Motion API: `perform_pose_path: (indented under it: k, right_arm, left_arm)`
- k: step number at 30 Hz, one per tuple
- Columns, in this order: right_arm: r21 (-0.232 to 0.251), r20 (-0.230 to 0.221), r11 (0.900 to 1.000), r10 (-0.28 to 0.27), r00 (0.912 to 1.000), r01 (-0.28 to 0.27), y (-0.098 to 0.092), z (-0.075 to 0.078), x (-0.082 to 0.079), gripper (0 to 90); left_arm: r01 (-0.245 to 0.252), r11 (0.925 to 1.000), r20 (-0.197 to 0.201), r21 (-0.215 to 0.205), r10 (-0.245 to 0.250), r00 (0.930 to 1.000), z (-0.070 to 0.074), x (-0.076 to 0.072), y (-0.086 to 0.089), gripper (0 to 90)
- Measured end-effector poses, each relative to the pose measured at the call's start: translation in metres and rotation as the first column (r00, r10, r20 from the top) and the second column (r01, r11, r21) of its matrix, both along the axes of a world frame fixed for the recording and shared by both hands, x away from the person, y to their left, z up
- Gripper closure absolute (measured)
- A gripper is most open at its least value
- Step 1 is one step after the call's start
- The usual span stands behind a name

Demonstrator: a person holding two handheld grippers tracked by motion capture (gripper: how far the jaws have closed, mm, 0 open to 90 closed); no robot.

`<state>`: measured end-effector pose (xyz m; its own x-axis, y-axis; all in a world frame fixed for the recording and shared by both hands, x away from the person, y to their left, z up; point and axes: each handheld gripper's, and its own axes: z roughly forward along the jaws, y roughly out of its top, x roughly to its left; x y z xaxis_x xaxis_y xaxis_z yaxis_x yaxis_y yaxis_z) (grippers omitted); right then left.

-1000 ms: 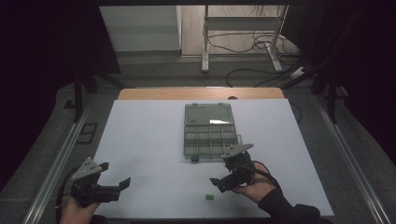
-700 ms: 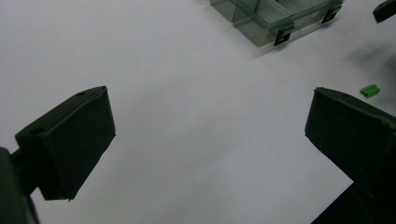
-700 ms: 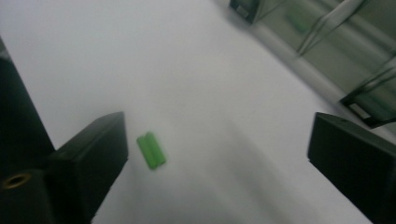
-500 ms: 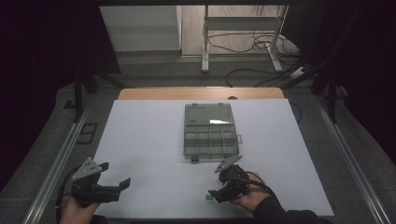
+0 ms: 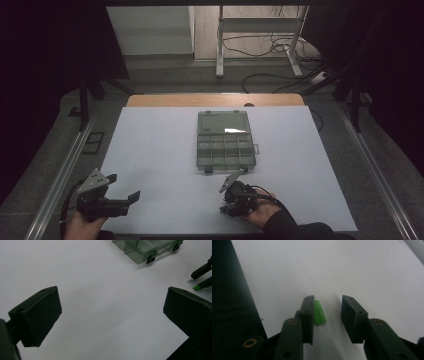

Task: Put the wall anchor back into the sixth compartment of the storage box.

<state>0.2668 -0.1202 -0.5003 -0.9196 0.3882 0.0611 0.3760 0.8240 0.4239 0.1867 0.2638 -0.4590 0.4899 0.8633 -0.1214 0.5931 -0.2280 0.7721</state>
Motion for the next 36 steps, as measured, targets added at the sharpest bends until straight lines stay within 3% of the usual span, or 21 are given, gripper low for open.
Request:
perform_pose_path:
  k: [2, 4, 15, 18, 25, 29, 36]
  right_arm:
    - [-0.013, 0.015, 1.000, 0.000, 0.9999, 0.001, 0.001, 0.000, 0.001, 67.2]
    - [-0.007, 0.000, 1.000, -0.006, 1.0000, 0.006, 0.001, 0.000, 0.003, 68.7]
    - [-0.019, -0.005, 0.998, 0.055, 0.9985, -0.055, 0.004, -0.002, -0.001, 79.6]
    - [-0.052, 0.007, 0.996, 0.072, 0.9974, -0.071, 0.003, -0.004, -0.001, 80.1]
    - [-0.053, 0.001, 0.997, 0.058, 0.9983, -0.058, 0.004, -0.003, 0.000, 83.0]
    - [-0.022, 0.012, 0.997, 0.073, 0.9973, -0.073, 0.002, 0.002, 0.000, 83.1]
    - [0.034, 0.033, 0.998, 0.048, 0.9983, -0.049, -0.002, 0.012, 0.003, 83.1]
  left_arm:
    - [0.000, 1.0000, 0.000, 0.000, 0.000, 1.0000, 0.000, 0.000, 0.000, 2.1]
    - [0.000, 1.0000, 0.000, 0.000, 0.000, 1.0000, 0.000, 0.000, 0.000, 2.1]
    - [-0.001, 1.0000, -0.001, 0.000, 0.001, 1.0000, 0.000, 0.000, 0.000, 2.1]
    - [0.000, 1.0000, 0.000, -0.001, 0.000, 1.0000, 0.000, 0.000, 0.000, 2.1]
    - [-0.001, 1.0000, 0.000, -0.001, 0.001, 1.0000, 0.000, 0.000, 0.000, 2.2]
    - [-0.001, 1.0000, 0.000, 0.002, 0.001, 1.0000, 0.000, 0.000, 0.000, 2.1]
    - [-0.002, 1.0000, -0.001, 0.008, 0.002, 1.0000, 0.000, 0.000, -0.001, 2.2]
